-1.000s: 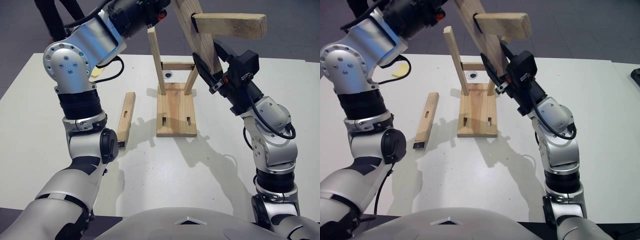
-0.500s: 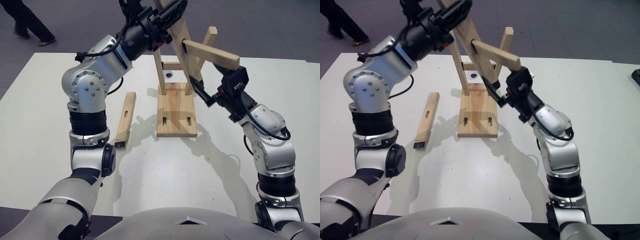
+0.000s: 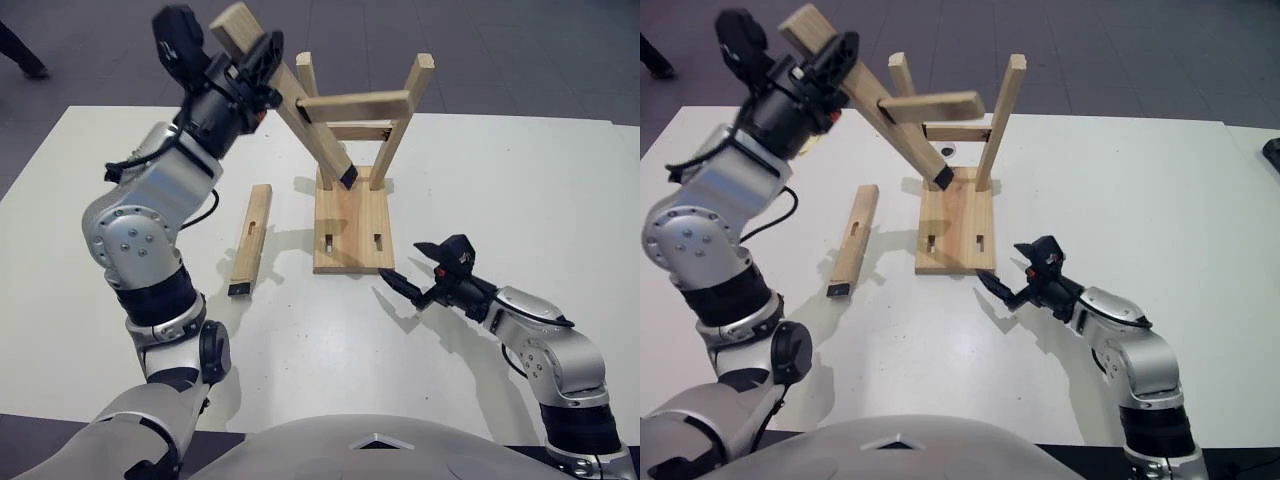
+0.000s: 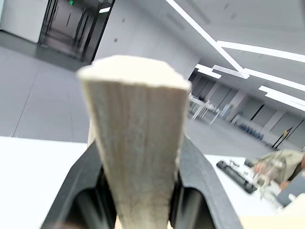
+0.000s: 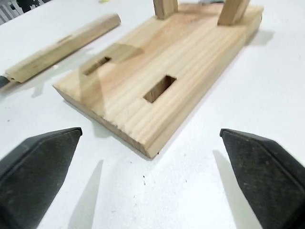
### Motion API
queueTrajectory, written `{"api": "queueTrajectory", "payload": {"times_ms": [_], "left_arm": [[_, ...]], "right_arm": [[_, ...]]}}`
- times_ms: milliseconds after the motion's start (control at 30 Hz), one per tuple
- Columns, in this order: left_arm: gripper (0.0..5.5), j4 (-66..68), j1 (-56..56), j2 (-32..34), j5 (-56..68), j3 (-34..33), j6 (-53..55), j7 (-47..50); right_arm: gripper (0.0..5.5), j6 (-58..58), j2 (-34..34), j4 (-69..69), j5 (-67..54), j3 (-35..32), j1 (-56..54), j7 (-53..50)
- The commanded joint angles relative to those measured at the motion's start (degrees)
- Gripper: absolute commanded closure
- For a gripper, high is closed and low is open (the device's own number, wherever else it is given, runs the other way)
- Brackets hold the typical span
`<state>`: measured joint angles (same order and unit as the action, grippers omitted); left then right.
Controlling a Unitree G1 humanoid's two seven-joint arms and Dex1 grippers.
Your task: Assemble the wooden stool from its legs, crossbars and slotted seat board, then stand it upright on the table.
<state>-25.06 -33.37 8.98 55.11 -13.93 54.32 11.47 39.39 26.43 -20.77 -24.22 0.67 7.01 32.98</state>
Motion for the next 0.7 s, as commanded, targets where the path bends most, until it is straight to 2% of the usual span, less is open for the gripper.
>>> {"api": "queueTrajectory", "payload": {"times_ms": [33,333,500,700], "left_arm": [[4.48,-2.32,3.89,-0.7,-4.67,3.48,-1.91,0.74],[4.48,-0.87,7.89,-1.91,-15.79,8.91,-8.36,-1.52],[4.48,0.92,7.17,-2.84,-17.09,5.87,-10.47,-1.28],[4.48,-0.21,9.32,-5.63,-19.34,7.47,-10.57,-0.4]], "right_arm": [[0.1,-2.33,-1.68,4.15,3.85,5.09,-1.41,-0.98],[0.1,-7.18,-6.66,10.98,12.16,9.8,-8.21,-7.8],[0.1,-8.81,-8.48,12.79,15.09,10.38,-9.98,-10.38],[0.1,-7.91,-10.99,12.92,16.08,11.35,-10.45,-11.91]]}}
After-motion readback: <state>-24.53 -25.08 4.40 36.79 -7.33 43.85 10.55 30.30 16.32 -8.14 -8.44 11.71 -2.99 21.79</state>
